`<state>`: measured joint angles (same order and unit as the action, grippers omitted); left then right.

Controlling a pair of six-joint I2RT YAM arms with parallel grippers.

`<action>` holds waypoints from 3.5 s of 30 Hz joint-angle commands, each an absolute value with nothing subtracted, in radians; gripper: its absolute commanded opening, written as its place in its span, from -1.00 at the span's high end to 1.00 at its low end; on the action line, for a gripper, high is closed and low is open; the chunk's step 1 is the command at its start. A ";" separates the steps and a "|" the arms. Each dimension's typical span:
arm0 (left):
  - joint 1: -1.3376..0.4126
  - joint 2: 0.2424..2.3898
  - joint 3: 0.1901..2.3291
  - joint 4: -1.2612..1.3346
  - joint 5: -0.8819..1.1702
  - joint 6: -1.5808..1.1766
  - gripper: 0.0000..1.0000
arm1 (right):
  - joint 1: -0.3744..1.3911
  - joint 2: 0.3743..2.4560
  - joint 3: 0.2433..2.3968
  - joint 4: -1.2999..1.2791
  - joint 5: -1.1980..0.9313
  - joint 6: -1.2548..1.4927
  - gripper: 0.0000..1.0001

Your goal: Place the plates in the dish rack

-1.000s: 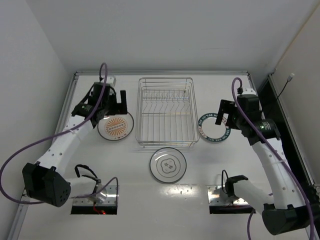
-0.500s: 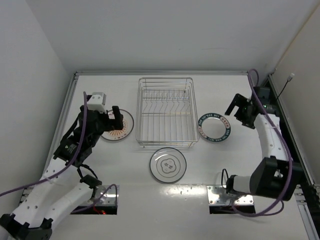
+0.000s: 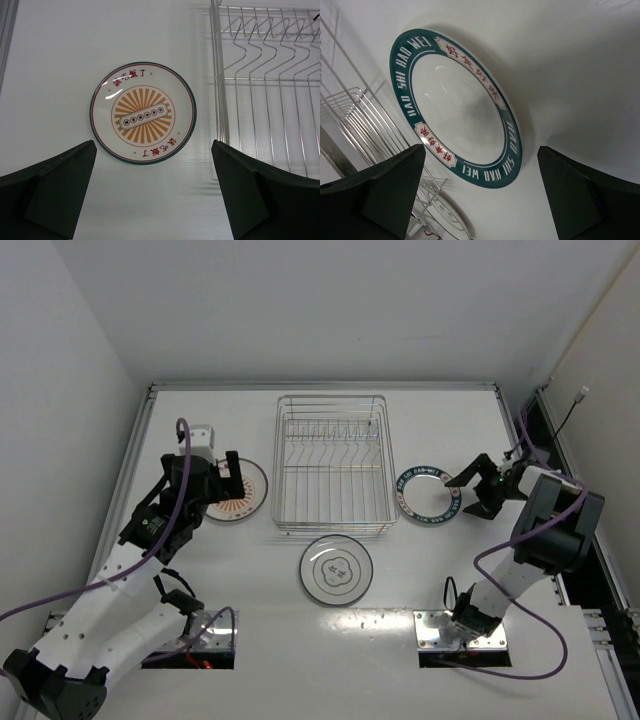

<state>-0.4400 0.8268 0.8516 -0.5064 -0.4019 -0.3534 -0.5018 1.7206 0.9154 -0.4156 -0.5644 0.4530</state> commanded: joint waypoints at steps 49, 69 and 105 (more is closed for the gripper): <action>-0.446 0.914 0.877 -0.522 -0.500 -0.387 -1.00 | -0.448 1.344 1.091 -0.597 -0.299 0.488 1.00; -0.446 0.923 0.887 -0.531 -0.509 -0.396 -1.00 | -0.229 1.230 1.411 -0.689 -0.091 0.520 1.00; -0.446 0.923 0.887 -0.531 -0.518 -0.396 -1.00 | 0.357 1.698 1.713 -0.698 0.528 0.460 1.00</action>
<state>-0.4400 0.9268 0.8532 -0.5385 -0.5060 -0.3866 0.3347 1.6966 1.6436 -0.7418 0.4618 0.4637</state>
